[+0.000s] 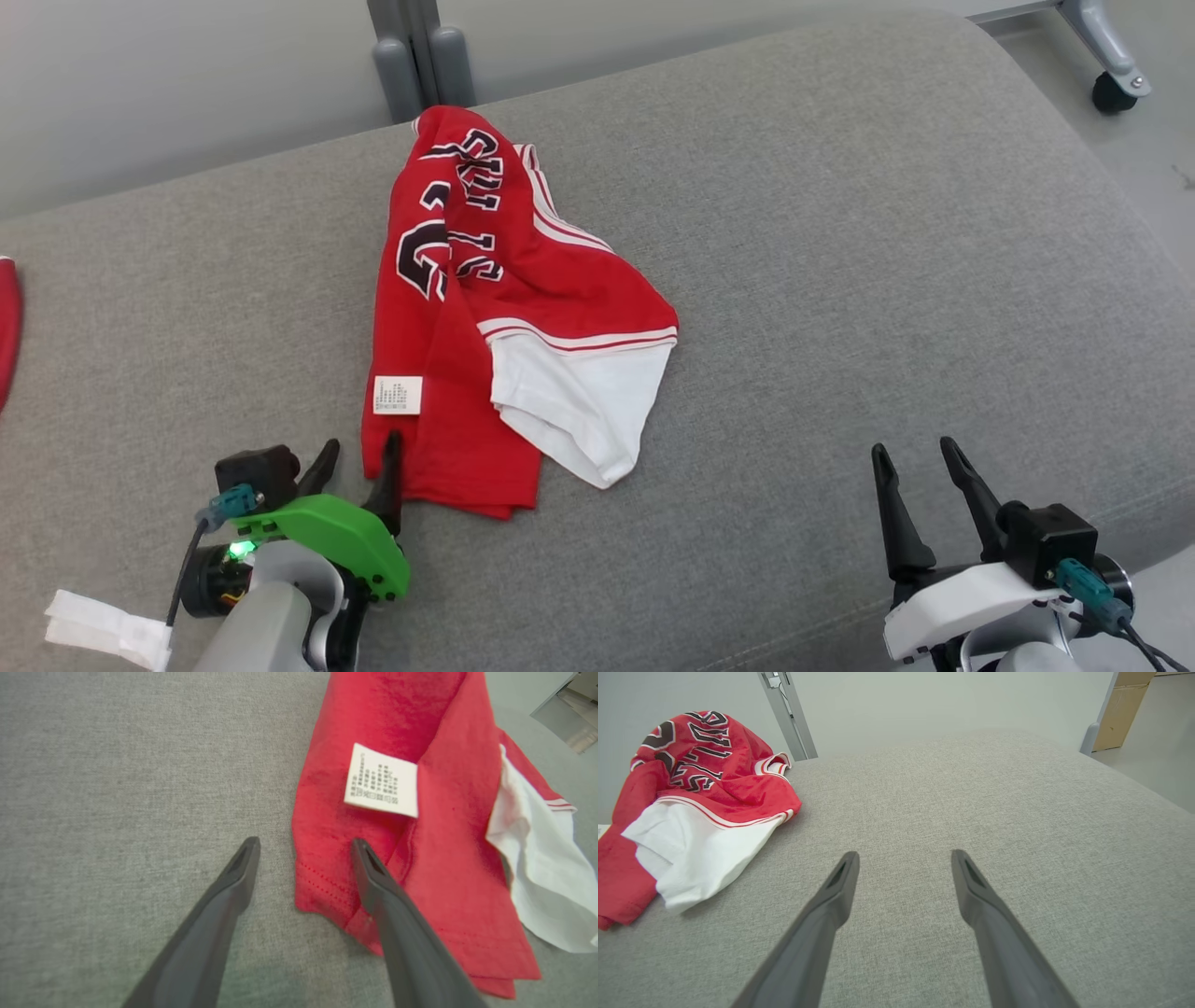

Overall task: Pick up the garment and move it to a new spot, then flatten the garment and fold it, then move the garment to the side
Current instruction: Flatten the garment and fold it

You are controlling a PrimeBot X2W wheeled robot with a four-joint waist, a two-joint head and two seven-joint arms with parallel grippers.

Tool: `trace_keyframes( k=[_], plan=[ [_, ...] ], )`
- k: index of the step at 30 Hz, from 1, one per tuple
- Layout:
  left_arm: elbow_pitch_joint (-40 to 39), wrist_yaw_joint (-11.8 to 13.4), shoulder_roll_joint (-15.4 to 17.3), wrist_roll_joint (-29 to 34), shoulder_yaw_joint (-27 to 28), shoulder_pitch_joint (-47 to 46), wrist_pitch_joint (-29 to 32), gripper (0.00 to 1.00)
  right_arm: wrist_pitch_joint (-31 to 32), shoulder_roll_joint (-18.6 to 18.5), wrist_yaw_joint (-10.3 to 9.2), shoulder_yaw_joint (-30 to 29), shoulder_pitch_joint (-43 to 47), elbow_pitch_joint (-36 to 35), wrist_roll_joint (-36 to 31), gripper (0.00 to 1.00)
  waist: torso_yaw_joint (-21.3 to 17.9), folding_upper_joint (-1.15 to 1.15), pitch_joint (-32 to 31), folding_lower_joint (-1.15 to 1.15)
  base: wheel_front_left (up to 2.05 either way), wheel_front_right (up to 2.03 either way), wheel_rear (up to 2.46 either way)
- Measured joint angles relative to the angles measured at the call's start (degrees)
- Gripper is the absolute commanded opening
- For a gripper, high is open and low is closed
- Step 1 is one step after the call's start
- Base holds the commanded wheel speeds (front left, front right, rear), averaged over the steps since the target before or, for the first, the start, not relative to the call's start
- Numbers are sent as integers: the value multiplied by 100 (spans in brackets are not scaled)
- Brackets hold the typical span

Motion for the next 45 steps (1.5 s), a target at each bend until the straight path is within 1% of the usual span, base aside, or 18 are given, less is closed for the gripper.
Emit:
trace_keyframes(
  k=[6, 7, 8, 9, 11, 12, 13, 18, 22, 25, 30, 34, 36, 38, 41, 45],
  plan=[
    [338, -10, 87, -45, 54, -210, 75, 100, 1, -1, 0, -21, -19, -1, 2, 100, -126, 0, 58, 0, 0, 0, 0],
    [398, -42, 92, -45, 20, -224, 115, 97, 0, -1, 0, -20, -20, -1, 2, 100, -145, 0, 67, 0, 0, 0, 0],
    [435, -87, 87, -56, -11, -244, 132, 70, 0, 0, 0, -22, -21, 0, 3, 100, -162, 0, 75, 0, 0, 0, 0],
    [459, -125, 80, -68, -27, -268, 166, 49, 1, 0, 0, -23, -21, 0, 4, 100, -174, 0, 82, 0, 0, 0, 0],
    [499, -198, 42, -148, -60, -336, 169, 35, 0, -1, 0, -24, -24, 1, 10, 100, -197, 0, 96, 0, 0, 0, 0],
    [511, -229, 31, -160, -78, -371, 127, 8, 0, -1, 0, -26, -26, 4, 12, 100, -201, 0, 101, 0, 0, 0, 0],
    [523, -235, 20, -163, -88, -400, 90, 0, 1, -1, 0, -29, -28, 8, 12, 100, -201, 0, 101, 0, 0, 0, 0],
    [592, -326, -55, -263, -248, -452, 111, 0, 0, 0, 0, -30, -30, 41, 37, 100, -191, 0, 50, 0, 0, 0, 0],
    [400, -332, 57, -286, -257, -447, -90, 0, 1, -1, 0, -101, 2, 54, 40, 100, -161, 0, -49, 0, 0, 0, 0],
    [16, -314, 191, -231, -257, -442, -196, 0, 0, -1, 0, -156, 129, 90, 59, 100, -91, 0, -152, 0, 0, 0, 0],
    [-949, -15, 505, 144, -412, -341, -221, 0, 0, -1, 0, -158, 216, 140, 78, 100, 36, 0, -371, 0, 0, 0, 0],
    [-2013, 332, 777, 494, -614, -14, 29, 0, 0, 1, 0, -144, 299, 174, 96, 100, 128, 0, -579, 0, 0, 0, 0],
    [-2593, 519, 910, 662, -745, 264, 220, 0, 1, 0, 0, -154, 343, 182, 101, 100, 173, 0, -679, 0, 0, 0, 0],
    [-2986, 669, 1029, 767, -837, 588, 386, 0, 1, -2, 0, -155, 343, 168, 110, 100, 213, 0, -743, 0, 0, 0, 0],
    [-3234, 794, 1107, 759, -972, 1138, 556, 0, 0, -1, 0, -162, 344, 156, 116, 100, 266, 0, -791, 0, 0, 0, 0],
    [-3266, 862, 1044, 665, -1098, 1579, 581, 0, 0, 0, 0, -178, 366, 156, 114, 100, 275, 0, -795, 0, 0, 0, 0]
  ],
)
